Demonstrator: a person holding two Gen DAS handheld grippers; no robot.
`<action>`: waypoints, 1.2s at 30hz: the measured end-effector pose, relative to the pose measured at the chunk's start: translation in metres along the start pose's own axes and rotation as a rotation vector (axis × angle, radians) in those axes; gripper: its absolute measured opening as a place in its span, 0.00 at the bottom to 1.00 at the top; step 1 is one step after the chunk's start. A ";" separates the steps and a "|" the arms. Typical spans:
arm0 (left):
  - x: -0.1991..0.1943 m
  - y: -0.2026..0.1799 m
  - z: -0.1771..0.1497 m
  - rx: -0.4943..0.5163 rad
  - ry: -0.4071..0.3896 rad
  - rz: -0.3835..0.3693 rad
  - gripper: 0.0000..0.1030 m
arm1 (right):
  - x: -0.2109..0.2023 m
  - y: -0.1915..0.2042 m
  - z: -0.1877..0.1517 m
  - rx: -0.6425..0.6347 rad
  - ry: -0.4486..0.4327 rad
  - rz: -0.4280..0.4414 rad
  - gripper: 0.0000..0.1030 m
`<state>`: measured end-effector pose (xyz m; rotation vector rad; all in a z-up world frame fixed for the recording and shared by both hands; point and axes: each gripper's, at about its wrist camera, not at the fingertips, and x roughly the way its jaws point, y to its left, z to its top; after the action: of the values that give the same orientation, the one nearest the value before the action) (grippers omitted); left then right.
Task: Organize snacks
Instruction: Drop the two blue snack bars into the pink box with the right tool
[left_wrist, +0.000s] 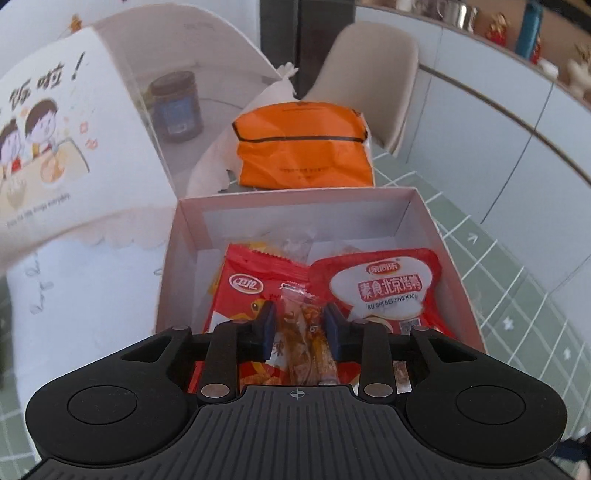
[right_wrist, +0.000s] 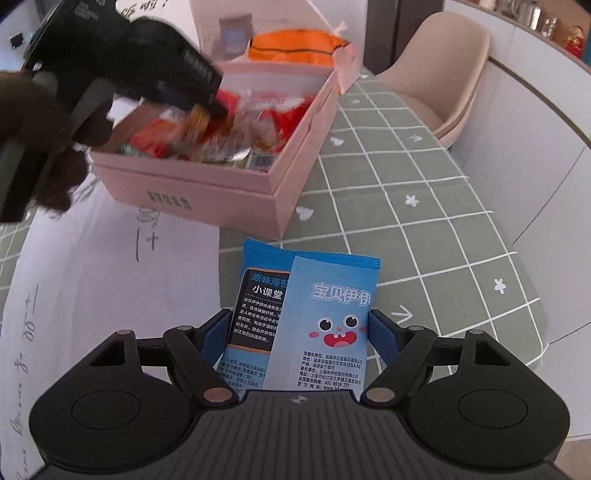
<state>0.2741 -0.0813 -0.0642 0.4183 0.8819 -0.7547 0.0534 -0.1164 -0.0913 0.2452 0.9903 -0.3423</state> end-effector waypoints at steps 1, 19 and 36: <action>0.000 -0.002 -0.001 0.018 -0.002 0.011 0.33 | 0.001 -0.001 -0.001 -0.011 0.001 0.000 0.76; -0.044 0.038 -0.016 -0.028 -0.071 0.063 0.34 | -0.037 0.025 0.029 -0.112 -0.108 0.082 0.76; -0.105 0.108 -0.112 -0.331 -0.087 -0.008 0.32 | 0.092 0.090 0.183 -0.203 -0.185 -0.038 0.77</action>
<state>0.2509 0.1033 -0.0412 0.0887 0.9072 -0.6153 0.2759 -0.1140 -0.0686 0.0102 0.8410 -0.2906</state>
